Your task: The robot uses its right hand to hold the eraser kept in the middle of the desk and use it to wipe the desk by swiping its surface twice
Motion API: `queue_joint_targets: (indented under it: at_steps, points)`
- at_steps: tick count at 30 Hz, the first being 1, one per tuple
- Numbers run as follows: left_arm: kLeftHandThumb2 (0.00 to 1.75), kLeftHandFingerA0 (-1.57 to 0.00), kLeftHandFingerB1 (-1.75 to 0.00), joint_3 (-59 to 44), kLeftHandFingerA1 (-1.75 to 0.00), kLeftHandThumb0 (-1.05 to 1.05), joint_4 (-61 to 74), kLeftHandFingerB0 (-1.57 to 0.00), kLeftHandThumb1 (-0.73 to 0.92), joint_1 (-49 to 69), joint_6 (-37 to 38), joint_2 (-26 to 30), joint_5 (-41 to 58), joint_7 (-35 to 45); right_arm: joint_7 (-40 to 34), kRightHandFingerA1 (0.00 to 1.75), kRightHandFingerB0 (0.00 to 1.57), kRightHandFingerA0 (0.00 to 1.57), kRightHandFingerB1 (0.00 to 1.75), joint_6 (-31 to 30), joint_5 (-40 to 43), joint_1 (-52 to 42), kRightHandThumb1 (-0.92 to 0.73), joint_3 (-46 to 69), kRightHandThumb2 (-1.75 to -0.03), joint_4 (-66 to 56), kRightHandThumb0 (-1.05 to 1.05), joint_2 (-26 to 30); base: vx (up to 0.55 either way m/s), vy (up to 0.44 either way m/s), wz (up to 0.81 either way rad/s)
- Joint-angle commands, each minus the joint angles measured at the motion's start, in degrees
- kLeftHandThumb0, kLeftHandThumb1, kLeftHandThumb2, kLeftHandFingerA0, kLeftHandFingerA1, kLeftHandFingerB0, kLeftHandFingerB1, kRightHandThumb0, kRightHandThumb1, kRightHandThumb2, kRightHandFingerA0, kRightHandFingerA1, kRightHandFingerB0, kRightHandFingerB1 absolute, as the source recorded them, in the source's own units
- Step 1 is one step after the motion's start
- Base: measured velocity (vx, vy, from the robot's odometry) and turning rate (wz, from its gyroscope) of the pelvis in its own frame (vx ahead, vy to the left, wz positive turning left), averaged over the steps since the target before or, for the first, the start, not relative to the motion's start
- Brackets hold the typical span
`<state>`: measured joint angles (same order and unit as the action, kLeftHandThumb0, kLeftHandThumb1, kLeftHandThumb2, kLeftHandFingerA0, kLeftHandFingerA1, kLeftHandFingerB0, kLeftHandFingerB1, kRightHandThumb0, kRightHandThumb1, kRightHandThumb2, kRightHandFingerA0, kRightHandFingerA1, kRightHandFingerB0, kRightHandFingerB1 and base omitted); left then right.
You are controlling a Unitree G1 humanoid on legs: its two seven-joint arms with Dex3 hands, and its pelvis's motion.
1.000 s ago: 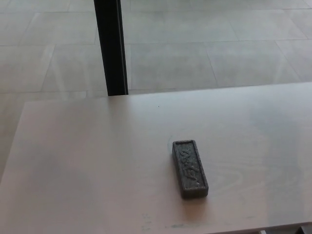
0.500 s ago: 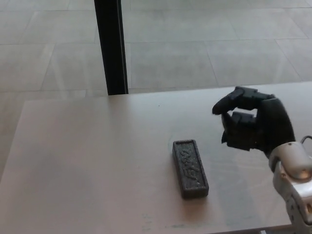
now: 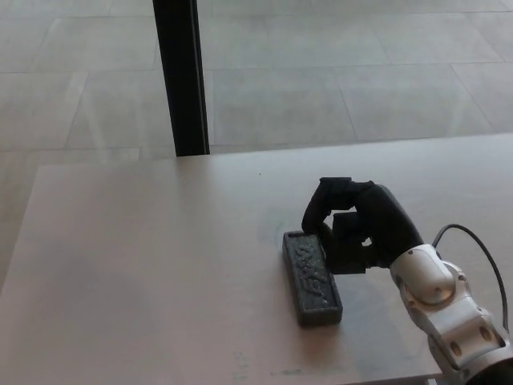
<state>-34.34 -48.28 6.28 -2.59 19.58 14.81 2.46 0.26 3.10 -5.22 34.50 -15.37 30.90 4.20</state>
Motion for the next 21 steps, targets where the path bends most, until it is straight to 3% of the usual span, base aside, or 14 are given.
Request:
queue_joint_targets:
  at_steps: [1, 2, 3, 10, 12, 15, 21]
  points:
    - [1.00, -0.57, -0.65, 0.0, -0.81, -0.47, 0.9, -0.35, 0.52, 1.0, 0.4, 0.5, 0.8, -0.1, -0.9, 1.75, 0.80, 0.90, 1.61, 5.2, -2.8, 2.4, -0.47, 0.2, -1.26, 3.0, -0.19, -1.9, 0.00, 0.000, 0.00]
    - [1.00, -0.58, -0.65, 0.0, -0.81, -0.47, 0.7, -0.35, 0.52, 0.8, 0.3, 0.5, 0.7, -0.5, -1.0, 1.75, 0.79, 0.89, 1.62, 4.6, -3.2, 2.7, -0.49, 0.1, -1.24, 3.2, -0.20, -2.3, 0.00, 0.000, 0.00]
    - [0.64, -0.52, -0.65, 0.2, -0.86, -0.49, 1.6, -0.39, 0.73, 1.0, -0.1, 0.3, 0.7, -0.6, -0.9, 1.75, 0.78, 0.88, 1.64, 3.9, -3.2, 2.9, -0.49, 0.2, -1.21, 3.2, -0.21, -2.8, 0.00, 0.000, 0.00]
    - [0.63, -0.51, -0.62, 0.0, -0.84, -0.49, 0.1, -0.37, 0.72, 0.5, 0.5, 0.5, 1.3, 0.7, -2.6, 1.75, 0.82, 0.91, 1.64, 5.2, -5.2, 1.9, -0.50, -0.8, -1.24, 6.8, -0.21, -7.3, 0.00, 0.000, 0.00]
    - [0.64, -0.51, -0.63, 0.2, -0.83, -0.49, 0.3, -0.37, 0.73, 0.5, 0.2, 0.6, 1.0, 0.4, -2.9, 1.75, 0.82, 0.92, 1.64, 5.6, -5.8, 1.1, -0.51, -1.0, -1.19, 7.3, -0.22, -7.4, 0.00, 0.000, 0.00]
    - [0.64, -0.49, -0.63, 0.3, -0.85, -0.48, 2.1, -0.38, 0.73, 1.0, -0.6, 0.3, 1.3, 0.5, -3.0, 1.75, 0.82, 0.91, 1.66, 7.6, -5.5, 0.1, -0.46, -0.4, -1.27, 9.4, -0.17, -7.7, 0.00, 0.000, 0.00]
    - [0.64, -0.47, -0.60, 0.8, -0.84, -0.48, 2.1, -0.33, 0.73, 1.0, -0.4, 0.4, 0.9, 0.2, -2.5, 1.75, 0.80, 0.90, 1.66, 5.8, -6.4, -1.6, -0.48, -0.4, -1.26, 10.4, -0.21, -6.9, 0.00, 0.000, 0.00]
